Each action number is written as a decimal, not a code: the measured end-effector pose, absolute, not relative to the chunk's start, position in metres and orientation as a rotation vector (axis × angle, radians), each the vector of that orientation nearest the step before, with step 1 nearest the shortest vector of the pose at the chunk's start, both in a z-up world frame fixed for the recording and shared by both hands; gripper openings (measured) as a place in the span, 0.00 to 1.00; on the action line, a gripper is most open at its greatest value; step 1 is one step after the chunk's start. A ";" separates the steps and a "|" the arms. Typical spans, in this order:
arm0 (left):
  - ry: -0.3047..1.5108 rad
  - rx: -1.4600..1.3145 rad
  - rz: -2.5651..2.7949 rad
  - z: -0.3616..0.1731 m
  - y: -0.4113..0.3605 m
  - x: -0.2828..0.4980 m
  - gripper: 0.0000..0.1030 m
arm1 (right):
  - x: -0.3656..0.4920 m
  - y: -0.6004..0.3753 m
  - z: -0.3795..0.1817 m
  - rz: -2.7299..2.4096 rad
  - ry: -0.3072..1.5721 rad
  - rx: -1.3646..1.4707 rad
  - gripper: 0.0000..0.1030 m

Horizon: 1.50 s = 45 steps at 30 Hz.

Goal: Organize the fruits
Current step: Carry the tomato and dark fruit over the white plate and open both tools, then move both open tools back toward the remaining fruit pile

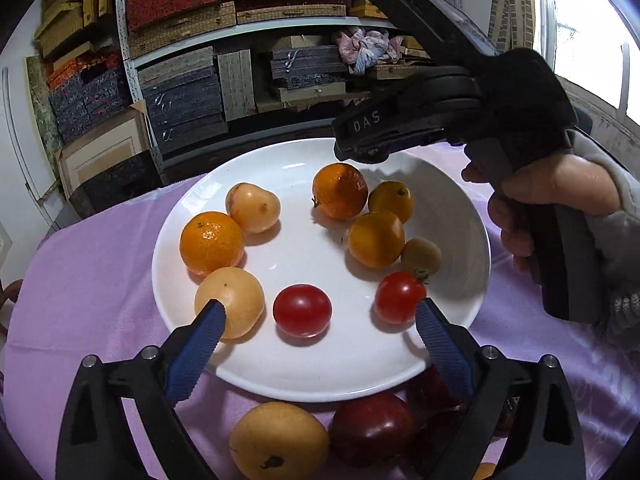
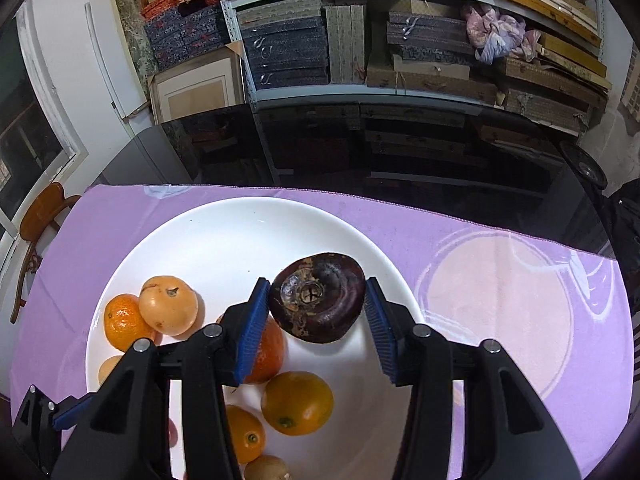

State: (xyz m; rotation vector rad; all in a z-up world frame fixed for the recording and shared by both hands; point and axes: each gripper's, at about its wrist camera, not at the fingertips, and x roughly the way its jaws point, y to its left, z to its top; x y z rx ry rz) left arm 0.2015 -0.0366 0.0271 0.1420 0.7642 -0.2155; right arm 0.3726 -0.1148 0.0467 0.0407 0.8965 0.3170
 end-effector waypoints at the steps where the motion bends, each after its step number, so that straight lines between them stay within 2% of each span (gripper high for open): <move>1: 0.778 0.117 -0.223 0.026 -0.034 0.203 0.94 | 0.373 -0.116 0.044 0.318 0.901 0.049 0.46; 6: 0.796 -0.026 -0.224 0.031 -0.011 0.206 0.96 | 0.356 -0.133 0.059 0.333 0.847 0.098 0.48; 7: 0.795 -0.052 -0.211 0.035 -0.005 0.207 0.96 | 0.347 -0.139 0.067 0.336 0.827 0.108 0.53; 8: 0.793 -0.078 -0.195 0.039 0.000 0.206 0.96 | 0.338 -0.145 0.074 0.336 0.809 0.111 0.65; 10: 0.794 -0.119 -0.174 0.048 0.011 0.205 0.96 | 0.313 -0.156 0.090 0.329 0.768 0.094 0.80; 14: 0.788 -0.150 -0.128 0.064 0.036 0.186 0.97 | 0.254 -0.176 0.108 0.325 0.718 0.033 0.94; 17: 0.785 -0.117 -0.083 0.066 0.048 0.159 0.97 | 0.208 -0.192 0.102 0.330 0.711 0.055 0.96; 24: 0.797 -0.072 -0.015 0.050 0.053 0.096 0.97 | 0.112 -0.195 0.051 0.303 0.697 0.114 0.96; 27: 0.813 -0.037 -0.038 0.045 0.040 0.084 0.97 | 0.088 -0.179 0.033 0.286 0.665 0.012 0.96; 30: 0.793 0.063 -0.036 0.043 0.019 0.076 0.97 | 0.079 -0.161 0.031 0.291 0.626 -0.139 0.96; 33: 0.771 0.144 -0.042 0.041 -0.001 0.074 0.97 | 0.072 -0.154 0.031 0.300 0.597 -0.171 0.96; 45: 0.793 0.154 -0.052 0.019 -0.010 0.091 0.97 | 0.098 -0.176 0.026 0.322 0.731 0.006 0.96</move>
